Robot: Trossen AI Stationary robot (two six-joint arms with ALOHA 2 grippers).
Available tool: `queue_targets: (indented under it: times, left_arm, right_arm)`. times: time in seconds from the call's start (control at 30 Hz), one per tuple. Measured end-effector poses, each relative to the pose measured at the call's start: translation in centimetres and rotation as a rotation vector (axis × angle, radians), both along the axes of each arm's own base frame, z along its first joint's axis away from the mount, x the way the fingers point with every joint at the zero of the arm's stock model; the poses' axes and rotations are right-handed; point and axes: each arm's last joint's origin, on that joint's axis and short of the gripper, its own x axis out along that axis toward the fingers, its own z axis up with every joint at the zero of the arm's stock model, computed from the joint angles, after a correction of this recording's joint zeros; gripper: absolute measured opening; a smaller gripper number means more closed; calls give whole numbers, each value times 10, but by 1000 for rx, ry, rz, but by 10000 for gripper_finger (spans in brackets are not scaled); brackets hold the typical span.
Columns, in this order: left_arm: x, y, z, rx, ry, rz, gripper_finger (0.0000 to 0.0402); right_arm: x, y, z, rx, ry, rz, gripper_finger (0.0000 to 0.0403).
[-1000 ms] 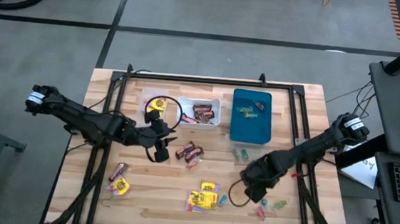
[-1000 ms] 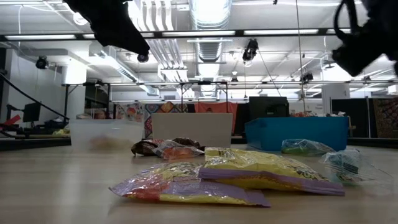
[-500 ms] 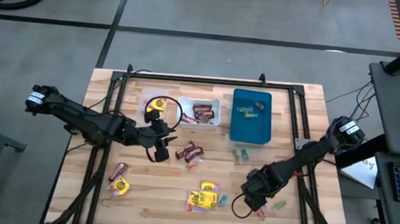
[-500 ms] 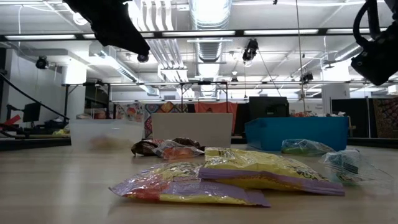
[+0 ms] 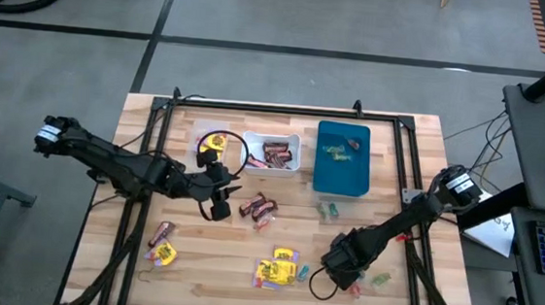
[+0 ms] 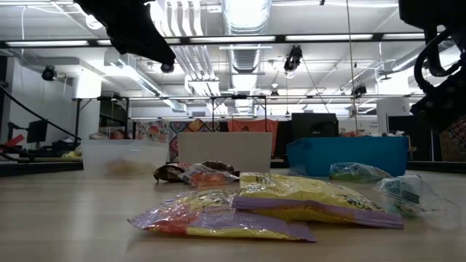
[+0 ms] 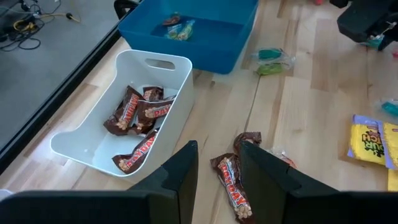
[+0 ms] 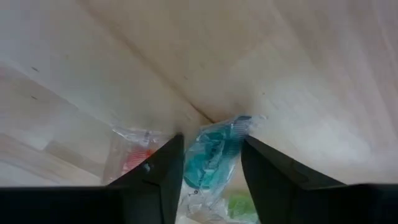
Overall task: Sort candy
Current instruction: Put the blue candy into the blue bin
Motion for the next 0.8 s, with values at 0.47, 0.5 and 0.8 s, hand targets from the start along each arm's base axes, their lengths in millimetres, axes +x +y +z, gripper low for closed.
queue_targets:
  times: [0.47,0.5,0.8]
  left_arm:
    - [0,0,0,-1,-1,0,102]
    - [0,0,0,-1,-1,0,102]
    - [0,0,0,-3,-8,0,102]
  right_arm:
    - [0,-8,17,9,-59,-19,35]
    - [0,-9,19,15,-65,-20,33]
    - [0,-20,49,46,-190,-30,31]
